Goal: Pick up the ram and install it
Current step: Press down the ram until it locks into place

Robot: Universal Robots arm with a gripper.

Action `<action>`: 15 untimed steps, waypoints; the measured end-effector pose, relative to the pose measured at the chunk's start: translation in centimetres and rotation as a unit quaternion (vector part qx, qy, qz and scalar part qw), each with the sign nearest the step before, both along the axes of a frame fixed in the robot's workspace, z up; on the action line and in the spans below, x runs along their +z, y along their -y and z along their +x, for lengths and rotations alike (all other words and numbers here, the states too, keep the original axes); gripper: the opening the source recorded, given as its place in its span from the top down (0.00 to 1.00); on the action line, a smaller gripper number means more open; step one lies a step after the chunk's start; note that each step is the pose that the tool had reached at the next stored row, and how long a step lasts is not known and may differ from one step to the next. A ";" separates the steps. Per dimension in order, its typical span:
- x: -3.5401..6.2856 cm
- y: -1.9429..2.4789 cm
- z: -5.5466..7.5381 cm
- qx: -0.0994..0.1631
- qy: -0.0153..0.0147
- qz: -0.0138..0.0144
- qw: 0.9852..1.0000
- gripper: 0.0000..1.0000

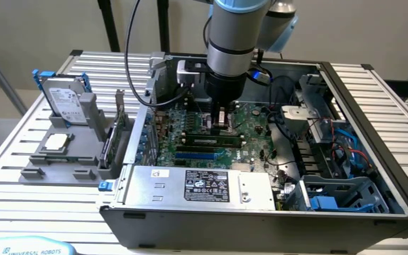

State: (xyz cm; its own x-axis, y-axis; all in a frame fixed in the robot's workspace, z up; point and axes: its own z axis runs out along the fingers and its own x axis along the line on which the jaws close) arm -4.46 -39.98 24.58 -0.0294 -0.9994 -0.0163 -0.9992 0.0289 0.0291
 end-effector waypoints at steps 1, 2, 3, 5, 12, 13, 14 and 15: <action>0.00 0.00 0.0 0.000 0.000 0.000 1.000 0.89; 0.00 0.00 0.0 0.000 0.000 0.000 1.000 0.89; 0.00 0.00 0.0 0.000 0.000 0.000 1.000 0.89; -0.04 0.00 0.0 0.000 0.000 0.000 1.000 0.89; -1.08 0.00 0.0 0.000 0.000 0.000 1.000 0.89; -1.22 0.00 0.0 0.000 0.000 0.000 1.000 0.89; -1.37 0.00 0.0 0.000 0.000 0.000 1.000 0.89; -1.51 0.01 0.0 0.000 0.000 0.000 1.000 0.89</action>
